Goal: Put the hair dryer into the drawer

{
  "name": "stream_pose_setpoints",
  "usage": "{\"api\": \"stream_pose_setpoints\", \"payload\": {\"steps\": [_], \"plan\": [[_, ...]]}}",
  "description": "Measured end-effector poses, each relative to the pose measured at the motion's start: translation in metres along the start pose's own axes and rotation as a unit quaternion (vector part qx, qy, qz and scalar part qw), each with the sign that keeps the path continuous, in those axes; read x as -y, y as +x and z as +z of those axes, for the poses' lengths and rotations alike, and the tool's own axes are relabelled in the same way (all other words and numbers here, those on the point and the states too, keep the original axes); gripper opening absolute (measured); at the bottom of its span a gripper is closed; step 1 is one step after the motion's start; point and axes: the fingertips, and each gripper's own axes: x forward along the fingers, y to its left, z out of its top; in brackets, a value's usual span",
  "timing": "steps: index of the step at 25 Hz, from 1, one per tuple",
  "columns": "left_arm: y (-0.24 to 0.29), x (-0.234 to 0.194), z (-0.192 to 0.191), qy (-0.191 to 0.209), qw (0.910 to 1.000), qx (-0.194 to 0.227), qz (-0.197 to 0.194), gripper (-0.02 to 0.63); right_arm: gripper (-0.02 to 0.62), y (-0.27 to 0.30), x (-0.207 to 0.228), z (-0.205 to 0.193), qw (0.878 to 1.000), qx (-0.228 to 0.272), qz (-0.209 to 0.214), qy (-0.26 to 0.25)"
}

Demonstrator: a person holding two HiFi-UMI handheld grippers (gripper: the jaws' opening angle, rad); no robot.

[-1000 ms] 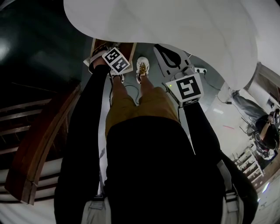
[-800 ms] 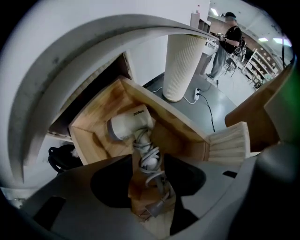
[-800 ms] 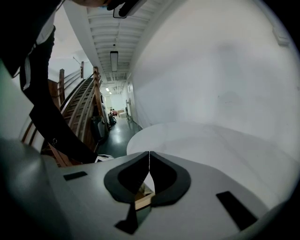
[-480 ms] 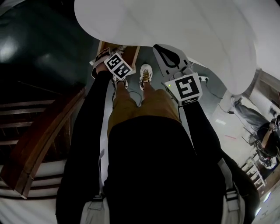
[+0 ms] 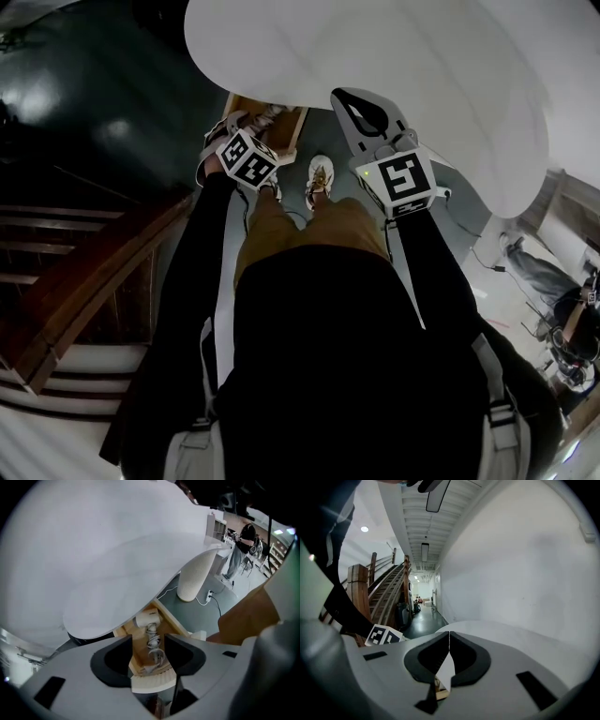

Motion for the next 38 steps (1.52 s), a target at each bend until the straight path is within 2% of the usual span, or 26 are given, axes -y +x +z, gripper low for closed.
{"api": "stream_pose_setpoints", "payload": {"steps": [4,10,15,20,22,25,27,34,38], "plan": [[-0.018,-0.006,0.012,-0.023,0.9992,0.028,0.018,0.227,0.028,-0.001,0.008,0.007,1.0,0.019,-0.002,-0.007],[-0.07,-0.016,0.05,-0.061,0.9909,0.109,0.051,0.227,0.028,-0.015,0.013,0.021,0.999,0.047,0.0,-0.009],[-0.116,-0.031,0.094,-0.092,0.9718,0.206,0.068,0.227,0.028,-0.022,0.025,0.036,0.998,0.066,-0.006,-0.007],[-0.151,-0.036,0.129,-0.065,0.954,0.275,0.099,0.227,0.028,-0.032,0.033,0.046,0.996,0.082,-0.016,-0.013],[-0.168,-0.038,0.143,-0.06,0.9418,0.312,0.109,0.227,0.028,-0.036,0.035,0.047,0.996,0.087,-0.022,-0.013],[-0.208,-0.05,0.167,-0.065,0.9109,0.386,0.131,0.227,0.028,-0.04,0.041,0.052,0.995,0.098,-0.036,-0.007],[-0.233,-0.055,0.181,-0.067,0.8932,0.421,0.142,0.227,0.028,-0.045,0.045,0.058,0.993,0.106,-0.045,-0.004],[-0.288,-0.059,0.212,-0.088,0.8475,0.502,0.147,0.221,0.028,-0.068,0.058,0.09,0.985,0.148,-0.086,-0.014],[-0.309,-0.053,0.225,-0.083,0.8316,0.525,0.159,0.159,0.028,-0.08,0.066,0.1,0.982,0.16,-0.098,-0.017]]}}
